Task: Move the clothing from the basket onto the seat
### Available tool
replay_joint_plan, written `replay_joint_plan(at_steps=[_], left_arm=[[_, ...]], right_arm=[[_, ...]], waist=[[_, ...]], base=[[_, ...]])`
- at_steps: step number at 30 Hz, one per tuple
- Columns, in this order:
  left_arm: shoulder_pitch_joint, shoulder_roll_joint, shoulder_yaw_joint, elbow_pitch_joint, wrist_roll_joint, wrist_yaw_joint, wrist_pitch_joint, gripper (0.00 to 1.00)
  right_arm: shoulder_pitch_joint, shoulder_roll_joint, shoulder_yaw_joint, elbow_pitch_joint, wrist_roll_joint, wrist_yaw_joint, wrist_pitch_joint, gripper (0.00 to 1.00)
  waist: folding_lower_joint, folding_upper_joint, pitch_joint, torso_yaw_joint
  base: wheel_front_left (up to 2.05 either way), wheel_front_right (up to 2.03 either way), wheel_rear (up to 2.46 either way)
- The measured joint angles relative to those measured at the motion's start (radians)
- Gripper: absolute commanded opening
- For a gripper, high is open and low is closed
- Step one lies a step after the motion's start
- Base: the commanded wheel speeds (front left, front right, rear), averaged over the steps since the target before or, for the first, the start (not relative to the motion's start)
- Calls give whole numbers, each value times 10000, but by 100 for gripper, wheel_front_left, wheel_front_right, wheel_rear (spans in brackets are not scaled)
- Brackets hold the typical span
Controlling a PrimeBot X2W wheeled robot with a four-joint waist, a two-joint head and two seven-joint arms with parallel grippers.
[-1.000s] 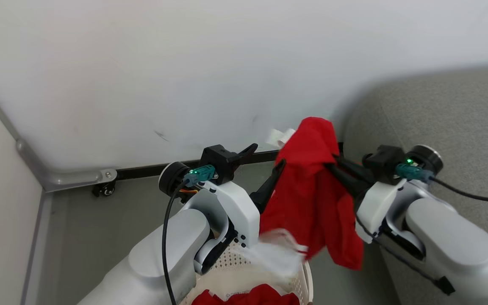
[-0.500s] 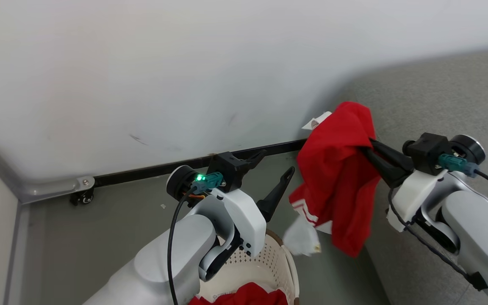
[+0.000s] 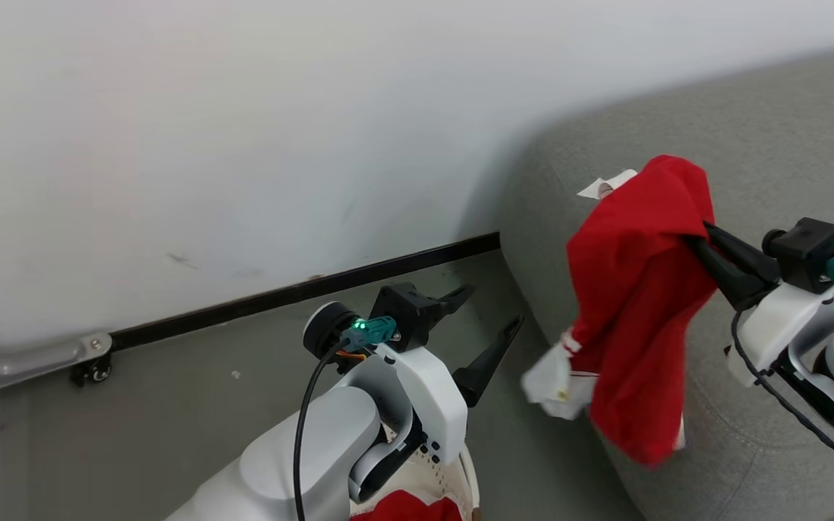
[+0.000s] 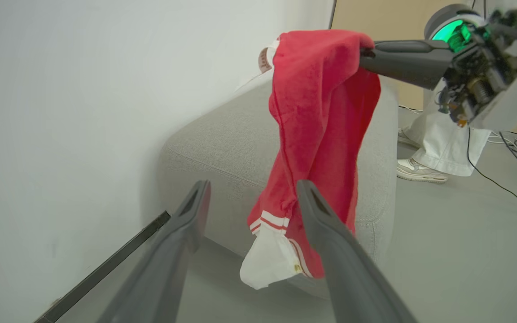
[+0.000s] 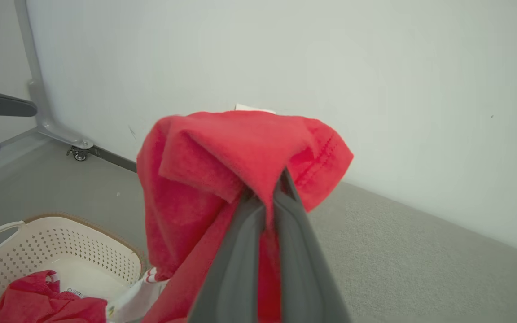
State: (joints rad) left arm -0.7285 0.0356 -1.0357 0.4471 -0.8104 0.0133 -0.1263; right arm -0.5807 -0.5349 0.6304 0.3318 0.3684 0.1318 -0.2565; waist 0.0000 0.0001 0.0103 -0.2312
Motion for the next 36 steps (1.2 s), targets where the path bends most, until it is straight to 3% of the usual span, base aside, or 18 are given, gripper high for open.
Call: replay_joint_plan(at_steps=[12, 20, 28, 36], left_arm=[[17, 6, -134, -136, -274, 17, -215, 100], [17, 0, -105, -40, -274, 320, -330, 100], [7, 4, 40, 194, -263, 652, -334, 100], [-116, 167, 209, 232, -142, 997, -336, 100]], right_arm=[[438, -431, -228, -399, 19, 0, 0, 0], [216, -391, 50, -585, 518, 0, 13, 0], [-1645, -293, -150, -502, 1386, 0, 366, 0], [-3758, -372, -1103, 278, 2328, 0, 1060, 0]], waist=[[0, 0, -49, -899], [0, 0, 74, -1431], [0, 0, 481, -1643], [0, 0, 1007, -1613]], base=[[0, 0, 0], [0, 0, 0], [0, 0, 0], [0, 0, 0]])
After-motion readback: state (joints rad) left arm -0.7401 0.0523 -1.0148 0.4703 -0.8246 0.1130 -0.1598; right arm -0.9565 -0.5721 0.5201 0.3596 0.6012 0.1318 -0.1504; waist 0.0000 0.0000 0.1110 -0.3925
